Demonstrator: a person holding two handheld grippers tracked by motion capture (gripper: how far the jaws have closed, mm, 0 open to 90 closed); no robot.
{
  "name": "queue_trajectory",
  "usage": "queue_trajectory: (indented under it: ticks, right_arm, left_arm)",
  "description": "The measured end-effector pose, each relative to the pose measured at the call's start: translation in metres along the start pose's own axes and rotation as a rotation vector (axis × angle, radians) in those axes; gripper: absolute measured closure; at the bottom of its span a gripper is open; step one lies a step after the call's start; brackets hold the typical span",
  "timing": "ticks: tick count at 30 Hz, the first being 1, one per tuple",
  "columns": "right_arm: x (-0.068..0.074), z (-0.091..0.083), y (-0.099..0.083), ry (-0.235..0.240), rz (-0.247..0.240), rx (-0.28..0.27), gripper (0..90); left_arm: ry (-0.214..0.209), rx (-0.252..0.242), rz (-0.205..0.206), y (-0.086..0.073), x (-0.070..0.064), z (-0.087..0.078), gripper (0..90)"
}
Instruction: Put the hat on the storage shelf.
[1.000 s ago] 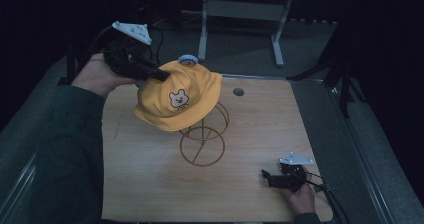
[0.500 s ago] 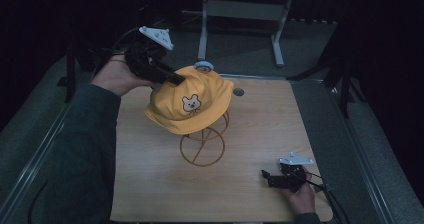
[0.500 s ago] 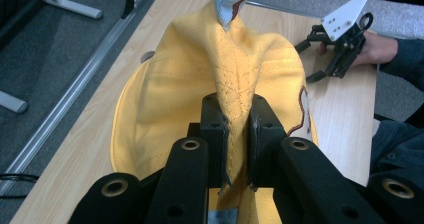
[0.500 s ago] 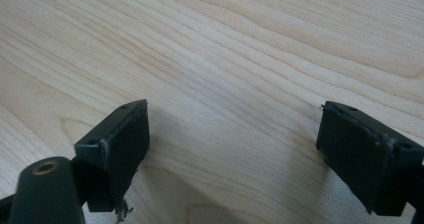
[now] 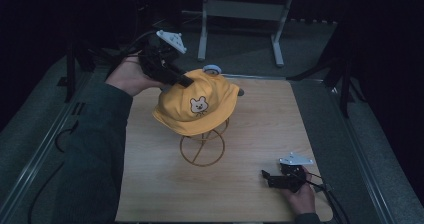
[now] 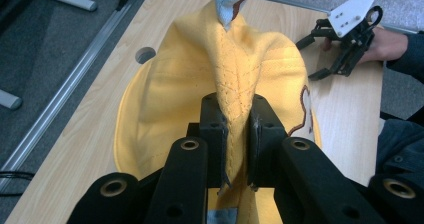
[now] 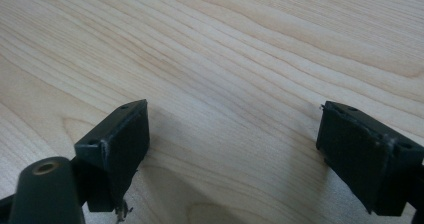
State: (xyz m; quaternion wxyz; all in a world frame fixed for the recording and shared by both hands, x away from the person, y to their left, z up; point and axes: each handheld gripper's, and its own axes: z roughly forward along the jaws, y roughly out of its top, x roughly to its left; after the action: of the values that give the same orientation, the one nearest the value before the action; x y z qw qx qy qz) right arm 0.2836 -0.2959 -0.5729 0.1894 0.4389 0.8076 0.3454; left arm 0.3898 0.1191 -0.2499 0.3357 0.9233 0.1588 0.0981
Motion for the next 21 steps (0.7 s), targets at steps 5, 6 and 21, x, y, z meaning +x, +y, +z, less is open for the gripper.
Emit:
queue_trajectory:
  ticks: [5, 6, 21]
  right_arm:
    - [0.0, 0.0, 0.0, 0.002, 0.0, -0.001, 13.6]
    - [0.0, 0.0, 0.0, 0.002, 0.0, -0.001, 13.6]
    - [0.0, 0.0, 0.0, 0.002, 0.001, 0.0, 13.6]
  left_arm:
    - [-0.01, 0.017, 0.0, 0.004, 0.002, 0.011, 79.7]
    - [-0.013, 0.022, 0.0, 0.004, 0.002, 0.013, 79.6]
    - [-0.04, 0.094, 0.033, 0.012, 0.0, 0.045, 77.9]
